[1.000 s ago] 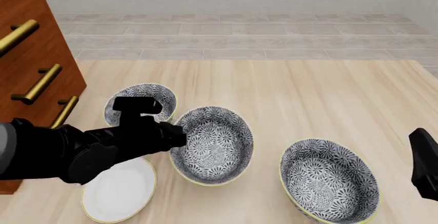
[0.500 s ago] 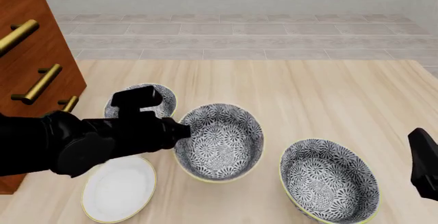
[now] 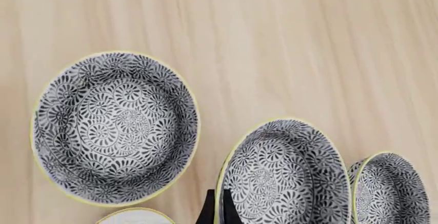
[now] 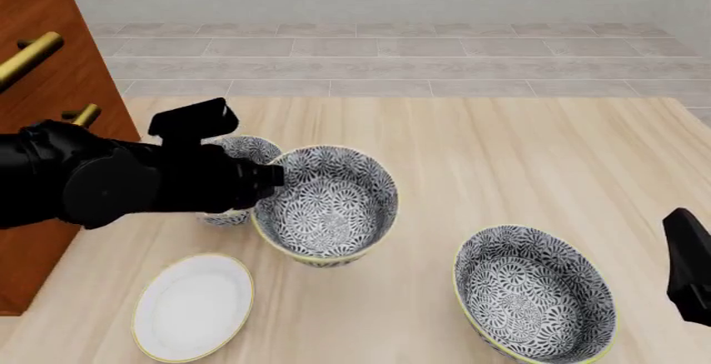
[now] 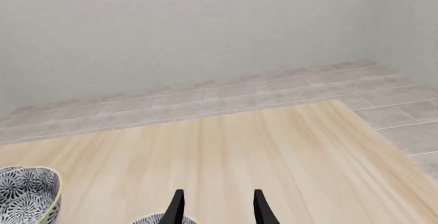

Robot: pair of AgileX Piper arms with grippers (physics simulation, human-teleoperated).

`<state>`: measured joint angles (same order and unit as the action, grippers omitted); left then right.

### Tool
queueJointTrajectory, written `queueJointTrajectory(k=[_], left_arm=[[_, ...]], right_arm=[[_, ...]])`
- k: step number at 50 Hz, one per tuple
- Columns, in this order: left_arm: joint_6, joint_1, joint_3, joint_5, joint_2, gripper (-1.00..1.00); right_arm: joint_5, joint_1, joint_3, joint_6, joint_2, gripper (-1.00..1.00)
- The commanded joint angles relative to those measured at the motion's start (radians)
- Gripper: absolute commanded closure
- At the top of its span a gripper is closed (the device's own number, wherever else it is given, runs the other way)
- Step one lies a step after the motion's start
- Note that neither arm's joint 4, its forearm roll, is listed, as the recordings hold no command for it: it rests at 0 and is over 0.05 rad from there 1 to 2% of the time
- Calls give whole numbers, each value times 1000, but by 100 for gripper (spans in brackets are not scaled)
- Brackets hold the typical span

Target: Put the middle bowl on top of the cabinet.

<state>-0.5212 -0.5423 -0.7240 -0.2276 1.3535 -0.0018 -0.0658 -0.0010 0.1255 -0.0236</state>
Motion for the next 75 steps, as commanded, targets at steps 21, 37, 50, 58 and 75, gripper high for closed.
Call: queueJointTrajectory(k=[21, 37, 50, 58, 75], left_arm=[[-17, 146, -161, -276, -112, 100], [-46, 223, -244, -381, -144, 100], [-57, 266, -314, -447, -158, 100], [-67, 289, -377, -498, -163, 100], [-85, 348, -469, -569, -159, 100]], right_arm=[[5, -3, 0, 4, 8, -100], [5, -2, 0, 3, 7, -100], [-1, 0, -1, 6, 3, -100], [-4, 2, 0, 2, -3, -100], [-8, 4, 0, 2, -10, -100]])
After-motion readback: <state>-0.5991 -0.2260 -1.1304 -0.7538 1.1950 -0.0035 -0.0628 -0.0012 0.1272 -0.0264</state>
